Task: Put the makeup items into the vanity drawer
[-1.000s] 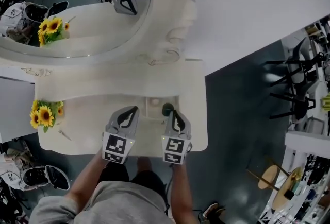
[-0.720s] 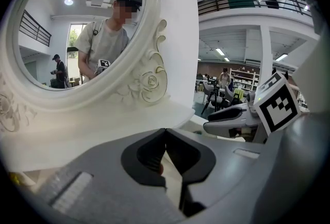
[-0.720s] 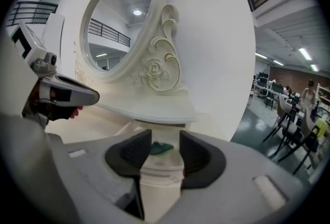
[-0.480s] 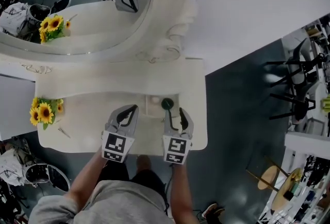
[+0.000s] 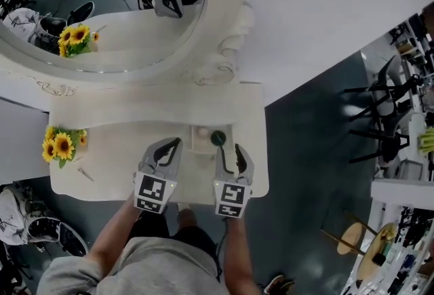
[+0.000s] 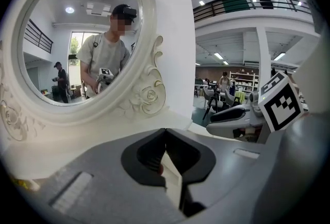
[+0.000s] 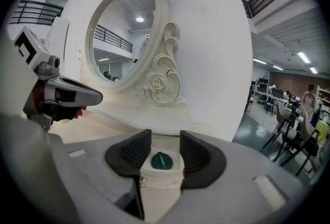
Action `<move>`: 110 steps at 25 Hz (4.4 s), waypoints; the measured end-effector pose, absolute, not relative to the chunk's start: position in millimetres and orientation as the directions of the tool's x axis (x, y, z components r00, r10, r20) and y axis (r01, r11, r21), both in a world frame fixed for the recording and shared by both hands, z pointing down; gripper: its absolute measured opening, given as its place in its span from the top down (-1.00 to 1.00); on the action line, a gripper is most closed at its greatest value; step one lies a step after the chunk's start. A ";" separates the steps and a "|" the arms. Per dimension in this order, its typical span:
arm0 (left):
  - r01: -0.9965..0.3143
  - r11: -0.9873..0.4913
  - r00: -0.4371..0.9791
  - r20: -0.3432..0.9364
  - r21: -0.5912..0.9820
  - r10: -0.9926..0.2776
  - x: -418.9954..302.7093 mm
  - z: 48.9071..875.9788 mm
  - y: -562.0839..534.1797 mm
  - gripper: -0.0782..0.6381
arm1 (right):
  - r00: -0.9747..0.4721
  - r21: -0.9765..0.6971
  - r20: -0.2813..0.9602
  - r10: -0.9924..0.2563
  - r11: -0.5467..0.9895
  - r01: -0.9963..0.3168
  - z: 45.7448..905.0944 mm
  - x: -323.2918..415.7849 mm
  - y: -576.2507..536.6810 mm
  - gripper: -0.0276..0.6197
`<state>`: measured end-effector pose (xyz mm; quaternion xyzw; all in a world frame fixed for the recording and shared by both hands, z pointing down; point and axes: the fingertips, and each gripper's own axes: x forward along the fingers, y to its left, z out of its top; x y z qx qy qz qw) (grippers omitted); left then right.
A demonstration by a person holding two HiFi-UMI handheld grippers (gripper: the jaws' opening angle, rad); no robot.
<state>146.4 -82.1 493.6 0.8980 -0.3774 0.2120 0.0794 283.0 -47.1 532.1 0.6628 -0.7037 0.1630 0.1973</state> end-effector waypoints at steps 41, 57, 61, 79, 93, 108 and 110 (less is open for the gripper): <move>-0.887 -0.448 0.422 0.199 -0.108 -0.884 18.0 369.3 -51.3 0.75 | -0.341 0.122 0.197 -0.919 0.368 -0.922 379.6 134.8 -44.7 0.90; -0.993 0.026 -0.053 0.245 -0.112 -0.968 -232.4 380.6 25.7 0.75 | -0.741 0.096 0.224 -0.632 0.771 -0.629 390.8 -128.3 -21.4 0.90; -0.990 0.101 -0.124 0.277 -0.096 -0.953 -277.7 392.9 51.9 0.75 | -0.783 0.087 0.264 -0.563 0.822 -0.563 404.6 -175.9 -1.9 0.90; -0.971 0.237 -0.193 0.484 0.031 -0.853 -371.5 531.5 92.8 0.75 | -0.759 0.018 0.539 -0.365 0.906 -0.424 559.2 -277.1 11.5 0.90; -0.962 0.262 -0.176 0.560 0.076 -0.810 -381.6 585.6 99.0 0.75 | -0.690 -0.044 0.669 -0.276 0.912 -0.408 633.4 -284.9 22.6 0.77; -0.960 0.269 -0.176 0.573 0.081 -0.800 -383.8 589.3 105.1 0.75 | -0.620 -0.051 0.752 -0.225 0.917 -0.395 655.6 -286.6 30.8 0.45; -0.960 0.270 -0.176 0.573 0.081 -0.800 -383.5 589.6 105.8 0.75 | -0.608 -0.033 0.760 -0.231 0.920 -0.391 657.3 -285.8 30.3 0.51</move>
